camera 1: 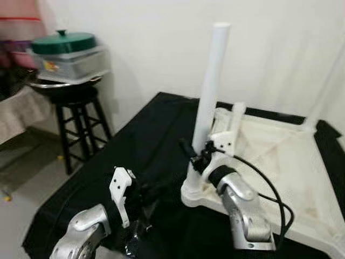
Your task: Building children table
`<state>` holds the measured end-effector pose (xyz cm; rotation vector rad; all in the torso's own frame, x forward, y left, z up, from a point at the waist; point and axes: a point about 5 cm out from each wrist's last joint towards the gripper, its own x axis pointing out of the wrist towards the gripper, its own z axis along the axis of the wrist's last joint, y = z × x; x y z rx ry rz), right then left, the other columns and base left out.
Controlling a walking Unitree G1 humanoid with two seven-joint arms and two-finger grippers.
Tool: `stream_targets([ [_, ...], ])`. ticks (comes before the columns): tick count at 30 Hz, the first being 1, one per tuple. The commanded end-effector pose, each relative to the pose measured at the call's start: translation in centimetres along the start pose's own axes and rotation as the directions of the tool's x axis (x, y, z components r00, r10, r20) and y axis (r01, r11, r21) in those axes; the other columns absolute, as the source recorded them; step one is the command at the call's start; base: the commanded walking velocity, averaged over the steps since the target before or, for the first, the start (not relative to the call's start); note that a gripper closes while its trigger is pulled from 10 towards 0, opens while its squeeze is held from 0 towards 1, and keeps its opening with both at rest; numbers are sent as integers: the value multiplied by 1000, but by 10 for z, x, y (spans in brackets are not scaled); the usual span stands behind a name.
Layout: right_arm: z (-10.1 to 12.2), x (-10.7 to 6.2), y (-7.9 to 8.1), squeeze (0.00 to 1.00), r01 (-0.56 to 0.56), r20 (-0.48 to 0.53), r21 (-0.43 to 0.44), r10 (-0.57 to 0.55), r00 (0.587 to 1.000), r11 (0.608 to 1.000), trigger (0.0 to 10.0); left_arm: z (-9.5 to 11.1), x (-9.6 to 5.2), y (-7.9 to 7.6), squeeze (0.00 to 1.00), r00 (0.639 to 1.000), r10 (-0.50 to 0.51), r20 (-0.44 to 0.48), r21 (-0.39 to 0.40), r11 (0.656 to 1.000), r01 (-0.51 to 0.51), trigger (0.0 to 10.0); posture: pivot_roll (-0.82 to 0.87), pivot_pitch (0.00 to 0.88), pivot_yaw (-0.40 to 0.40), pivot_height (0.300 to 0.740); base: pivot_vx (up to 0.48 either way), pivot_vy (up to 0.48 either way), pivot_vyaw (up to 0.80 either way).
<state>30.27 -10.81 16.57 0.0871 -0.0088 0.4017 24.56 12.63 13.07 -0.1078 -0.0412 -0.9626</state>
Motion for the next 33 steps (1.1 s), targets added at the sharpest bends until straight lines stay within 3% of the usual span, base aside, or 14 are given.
stream_targets([
  [1, -32, -8, -8, 0, 78, -168, 50, -68, 983, 996, 0, -1, 0, 1, 0, 1000, -1, -14, 0, 1000, 1, 10000, -43, 0, -45, 740, 0, 0, 0],
  [2, -30, -8, -6, 0, 76, -167, 49, -67, 984, 996, 3608, 0, -1, 0, 0, 1000, 9, -8, 2, 1000, -9, 10000, -37, 0, -46, 740, 0, 0, 0],
  [3, -30, -8, -6, 0, 76, -167, 49, -67, 984, 996, 3608, 0, -1, 0, 0, 1000, 9, -8, 2, 1000, -9, 10000, -37, 0, -46, 740, 0, 0, 0],
  [4, -29, -7, -5, 0, 56, -173, 57, -45, 984, 997, 9333, 0, -1, 0, 0, 1000, 14, -5, 3, 1000, -14, 10000, -36, 0, -47, 740, 0, 0, 0],
  [5, -27, -5, -2, 1000, -11, -162, 94, 26, 986, 996, 10000, 0, -1, 0, 0, 1000, 10, -8, 1, 1000, -10, 10000, -37, 0, -46, 740, 0, 0, 0],
  [10, -11, -2, 11, 1000, -140, -75, 175, 155, 985, 975, 10000, 0, -1, 0, 0, 1000, -5, -15, -3, 1000, 5, 10000, -40, 0, -41, 740, 0, 0, 0],
  [12, 9, -1, 18, 1000, -402, 8, 123, 405, 914, 907, 10000, 0, -1, 0, 0, 1000, -6, -16, -4, 1000, 6, 10000, -34, 0, -46, 740, 0, 0, 0],
  [13, 9, -1, 18, 1000, -402, 8, 123, 405, 914, 907, 10000, 0, -1, 0, 0, 1000, -6, -16, -4, 1000, 6, 10000, -34, 0, -46, 740, 0, 0, 0],
  [14, 16, -1, 15, 925, -511, 21, 73, 511, 859, 856, 10000, 0, 0, 0, 0, 1000, -6, -15, -4, 1000, 6, 10000, -32, 0, -48, 740, 0, 0, 0],
  [16, 16, -1, 15, 925, -511, 21, 73, 511, 859, 856, 10000, 0, 0, 0, 0, 1000, -6, -15, -4, 1000, 6, 10000, -32, 0, -48, 740, 0, 0, 0],
  [17, 25, 7, -2, 0, -660, -17, -10, 660, 751, 751, 10000, 0, 1, 0, 0, 1000, -5, -15, -3, 1000, 5, 10000, -20, 0, -54, 740, 0, 0, 0],
  [23, 37, 23, -23, 0, -789, -101, -14, 784, 613, 615, 10000, -1, 2, -1, 0, 1000, -14, -21, 10, 1000, 15, 10000, 1, 0, -70, 740, 0, 0, 0],
  [32, 42, 35, -29, 0, -825, -133, 21, 820, 557, 564, 10000, 9, -8, 6, 0, 999, -28, -28, 57, 998, 29, 10000, 8, 0, -85, 740, 0, 0, 0],
  [33, 40, 35, -31, 0, -836, -131, 49, 834, 536, 546, 0, 17, -12, 11, 0, 998, -43, -36, 86, 995, 46, 10000, 9, 0, -89, 740, 0, 0, 0],
])
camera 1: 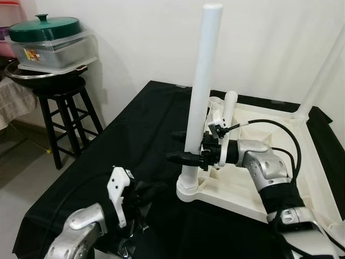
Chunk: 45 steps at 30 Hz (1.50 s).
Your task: Building children table
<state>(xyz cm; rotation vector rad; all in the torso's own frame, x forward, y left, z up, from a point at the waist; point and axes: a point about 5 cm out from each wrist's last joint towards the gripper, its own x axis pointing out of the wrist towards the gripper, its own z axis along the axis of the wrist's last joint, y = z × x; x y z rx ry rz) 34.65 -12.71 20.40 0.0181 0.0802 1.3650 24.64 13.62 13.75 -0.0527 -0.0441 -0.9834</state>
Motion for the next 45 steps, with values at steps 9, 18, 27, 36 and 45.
stream_targets([
  [9, -30, -10, 1, 0, -63, 8, 100, 63, 998, 993, 0, 44, -36, 16, 0, 966, -232, -114, 123, 962, 246, 10000, 3, 0, -75, 740, 0, 0, 0],
  [18, -74, 21, 13, 0, 649, -88, 135, -643, 761, 749, 0, 26, -34, 1, 0, 957, -266, -114, 74, 959, 275, 10000, -4, 0, -89, 740, 0, 0, 0],
  [27, -76, 36, 48, 0, 697, -50, 206, -704, 708, 687, 0, 1, -19, -13, 0, 961, -262, -89, 4, 965, 264, 10000, -64, 0, -37, 740, 0, 0, 0],
  [36, -68, 35, 43, 1000, 535, -16, 193, -543, 840, 822, 10000, -11, -10, -12, 0, 980, -181, -80, 16, 983, 183, 10000, -47, 0, -53, 740, 0, 0, 0],
  [45, -30, 22, 38, 0, 55, 24, -32, -54, 998, 998, 10000, -12, -6, -13, 0, 990, -135, -40, 16, 991, 136, 10000, -15, 0, -83, 740, 0, 0, 0],
])
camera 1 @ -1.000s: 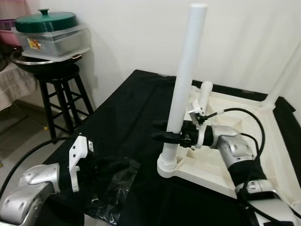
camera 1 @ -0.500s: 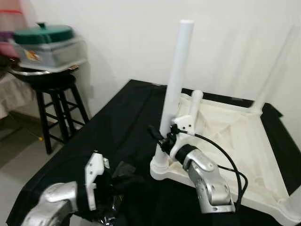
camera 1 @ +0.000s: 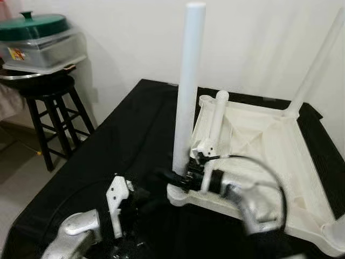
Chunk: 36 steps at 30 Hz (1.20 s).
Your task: Building children table
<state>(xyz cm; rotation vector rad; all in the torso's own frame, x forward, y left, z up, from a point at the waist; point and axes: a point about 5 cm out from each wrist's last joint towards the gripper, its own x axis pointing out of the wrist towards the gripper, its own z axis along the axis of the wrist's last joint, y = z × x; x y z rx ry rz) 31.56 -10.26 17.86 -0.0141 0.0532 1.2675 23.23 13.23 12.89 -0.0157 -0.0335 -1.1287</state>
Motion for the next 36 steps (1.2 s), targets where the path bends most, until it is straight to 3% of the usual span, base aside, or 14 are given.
stream_targets([
  [1, 2, 0, -4, 0, -37, 12, -6, 37, 999, 999, 10000, -4, 0, 0, 0, 1000, 11, -9, -4, 1000, -11, 10000, -9, 0, -89, 740, 0, 0, 0],
  [11, 30, -1, -34, 0, -133, -5, 2, 133, 991, 991, 10000, -6, 3, -1, 0, 1000, 26, 7, -9, 1000, -26, 10000, 9, 0, -99, 740, 0, 0, 0],
  [12, 33, -1, -35, 0, -181, -12, 21, 181, 983, 983, 3059, -7, 3, -2, 0, 1000, 29, 9, -9, 1000, -28, 10000, 16, 0, -102, 740, 0, 0, 0],
  [13, 34, -1, -36, 0, -229, -21, 43, 230, 973, 973, 0, -7, 3, -2, 0, 999, 30, 10, -9, 1000, -30, 10000, 18, 0, -103, 740, 0, 0, 0],
  [22, 12, -12, -33, 0, -261, -26, 103, 265, 964, 960, 0, -7, 2, -2, 0, 1000, 30, 9, -9, 1000, -29, 10000, 8, 0, -94, 740, 0, 0, 0],
  [25, 0, -18, -26, 0, -219, -15, 97, 221, 975, 971, 0, -7, 2, -2, 0, 1000, 25, 8, -10, 1000, -25, 10000, -1, 0, -91, 740, 0, 0, 0],
  [28, -16, -15, -9, 0, -3, -10, 86, 4, 1000, 996, 0, -7, 1, -2, 0, 1000, 22, 5, -8, 1000, -22, 10000, -26, 0, -84, 740, 0, 0, 0],
  [29, -16, -15, -9, 0, -3, -10, 86, 4, 1000, 996, 0, -7, 1, -2, 0, 1000, 22, 5, -8, 1000, -22, 10000, -26, 0, -84, 740, 0, 0, 0],
  [31, -29, -3, -7, 0, 341, -52, 81, -338, 940, 937, 0, -7, 0, -1, 0, 1000, 20, 2, -6, 1000, -20, 10000, -35, 0, -90, 740, 0, 0, 0],
  [32, -29, -3, -7, 0, 341, -52, 81, -338, 940, 937, 0, -7, 0, -1, 0, 1000, 20, 2, -6, 1000, -20, 10000, -35, 0, -90, 740, 0, 0, 0],
  [33, -49, 9, 17, 0, 509, -102, 178, -498, 861, 842, 0, -6, 0, 0, 0, 1000, 20, 3, -7, 1000, -20, 10000, -58, 0, -75, 740, 0, 0, 0],
  [34, -49, 9, 17, 0, 509, -102, 178, -498, 861, 842, 0, -6, 0, 0, 0, 1000, 20, 3, -7, 1000, -20, 10000, -58, 0, -75, 740, 0, 0, 0],
  [35, -44, 11, 24, 0, 620, -94, 101, -613, 784, 778, 0, -6, 1, 1, 0, 1000, 20, 3, -7, 1000, -20, 10000, -80, 0, -50, 740, 0, 0, 0],
  [36, -40, 9, 24, 0, 663, -76, 111, -659, 748, 740, 0, -6, 1, 2, 0, 1000, 19, 3, -9, 1000, -19, 10000, -113, 0, -28, 740, 0, 0, 0],
])
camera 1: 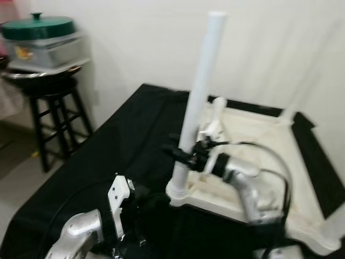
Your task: Building children table
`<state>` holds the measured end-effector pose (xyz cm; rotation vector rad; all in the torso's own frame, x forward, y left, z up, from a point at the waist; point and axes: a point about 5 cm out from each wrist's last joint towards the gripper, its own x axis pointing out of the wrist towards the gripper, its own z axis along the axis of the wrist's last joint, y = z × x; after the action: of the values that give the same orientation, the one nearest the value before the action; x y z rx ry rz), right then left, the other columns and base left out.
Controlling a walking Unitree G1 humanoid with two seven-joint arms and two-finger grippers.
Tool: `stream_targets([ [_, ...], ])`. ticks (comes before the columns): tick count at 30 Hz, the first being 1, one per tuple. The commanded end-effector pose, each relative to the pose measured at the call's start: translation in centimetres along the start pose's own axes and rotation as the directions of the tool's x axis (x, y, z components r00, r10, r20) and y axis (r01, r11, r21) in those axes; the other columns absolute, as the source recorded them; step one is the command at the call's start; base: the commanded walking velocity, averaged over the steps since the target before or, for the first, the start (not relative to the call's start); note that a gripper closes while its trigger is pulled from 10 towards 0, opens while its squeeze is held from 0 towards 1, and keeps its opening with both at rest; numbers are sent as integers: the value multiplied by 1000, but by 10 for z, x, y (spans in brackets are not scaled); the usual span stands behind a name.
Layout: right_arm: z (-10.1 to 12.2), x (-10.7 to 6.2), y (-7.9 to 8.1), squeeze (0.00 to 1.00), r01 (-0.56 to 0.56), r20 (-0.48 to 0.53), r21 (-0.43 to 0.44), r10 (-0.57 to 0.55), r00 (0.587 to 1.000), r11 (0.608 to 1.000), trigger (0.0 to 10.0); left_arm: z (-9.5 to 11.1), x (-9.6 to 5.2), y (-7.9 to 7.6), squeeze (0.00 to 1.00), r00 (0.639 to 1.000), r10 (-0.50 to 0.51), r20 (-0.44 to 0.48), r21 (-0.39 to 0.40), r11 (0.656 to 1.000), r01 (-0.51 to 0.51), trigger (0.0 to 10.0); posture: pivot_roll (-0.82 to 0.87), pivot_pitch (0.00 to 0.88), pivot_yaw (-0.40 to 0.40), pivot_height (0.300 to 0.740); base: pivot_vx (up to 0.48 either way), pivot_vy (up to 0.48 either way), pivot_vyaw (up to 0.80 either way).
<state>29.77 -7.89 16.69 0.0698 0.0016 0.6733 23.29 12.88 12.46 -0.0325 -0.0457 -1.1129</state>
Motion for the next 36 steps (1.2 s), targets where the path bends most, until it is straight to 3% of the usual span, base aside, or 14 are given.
stream_targets([
  [1, -27, -9, -7, 0, 141, -136, 26, -137, 981, 990, 0, -1, -2, 3, 0, 1000, 3, -15, -2, 1000, -3, 10000, -113, 0, -28, 740, 0, 0, 0],
  [7, -36, -11, -11, 0, 142, -188, 30, -134, 973, 989, 0, -1, 1, 2, 0, 1000, -10, -12, -11, 1000, 9, 10000, -86, 0, -51, 740, 0, 0, 0],
  [8, -35, -11, -8, 0, 138, -198, 17, -132, 971, 990, 3490, -1, 2, 2, 0, 1000, -1, -6, -12, 1000, 1, 10000, -76, 0, -54, 740, 0, 0, 0],
  [9, -33, -12, -7, 208, 126, -191, 48, -114, 975, 991, 10000, -1, 2, 2, 0, 1000, 4, -2, -13, 1000, -4, 10000, -73, 0, -56, 740, 0, 0, 0],
  [13, -31, -13, -6, 208, 116, -180, 91, -98, 979, 989, 10000, -1, 2, 1, 0, 1000, 8, 1, -14, 1000, -8, 10000, -71, 0, -57, 740, 0, 0, 0],
  [14, -25, -11, -2, 1000, 36, -163, 115, -17, 986, 993, 10000, -1, 3, 1, 0, 1000, 2, -2, -15, 1000, -2, 10000, -68, 0, -57, 740, 0, 0, 0],
  [19, 2, -7, -1, 1000, -254, -66, 93, 260, 963, 963, 10000, -2, 4, 0, 0, 1000, -7, -4, -21, 1000, 7, 10000, -65, 0, -58, 740, 0, 0, 0],
  [20, 10, -7, -6, 663, -352, -44, 39, 354, 934, 935, 10000, -2, 5, -1, 0, 1000, -8, -4, -21, 1000, 8, 10000, -55, 0, -64, 740, 0, 0, 0],
  [21, 10, -7, -6, 663, -352, -44, 39, 354, 934, 935, 10000, -2, 5, -1, 0, 1000, -8, -4, -21, 1000, 8, 10000, -55, 0, -64, 740, 0, 0, 0],
  [22, 16, -7, -12, 0, -433, -43, -2, 433, 900, 901, 10000, -3, 6, -1, 0, 1000, -8, -4, -21, 1000, 8, 10000, -52, 0, -66, 740, 0, 0, 0],
  [30, 27, 3, -48, 0, -640, -110, 14, 638, 762, 768, 10000, -5, 9, -2, 0, 1000, -10, -10, -17, 1000, 10, 10000, -25, 0, -73, 740, 0, 0, 0],
  [34, 26, 9, -58, 0, -642, -148, 27, 639, 755, 766, 10000, -5, 9, -3, 0, 1000, -11, -12, -17, 1000, 11, 10000, -21, 0, -73, 740, 0, 0, 0],
  [35, 26, 12, -61, 0, -647, -145, 40, 645, 750, 762, 8980, -5, 9, -3, 0, 1000, -11, -13, -16, 1000, 11, 10000, -19, 0, -73, 740, 0, 0, 0],
  [36, 27, 13, -62, 0, -651, -135, 52, 651, 747, 757, 3529, -5, 9, -3, 0, 1000, -11, -14, -16, 1000, 11, 10000, -15, 0, -73, 740, 0, 0, 0],
])
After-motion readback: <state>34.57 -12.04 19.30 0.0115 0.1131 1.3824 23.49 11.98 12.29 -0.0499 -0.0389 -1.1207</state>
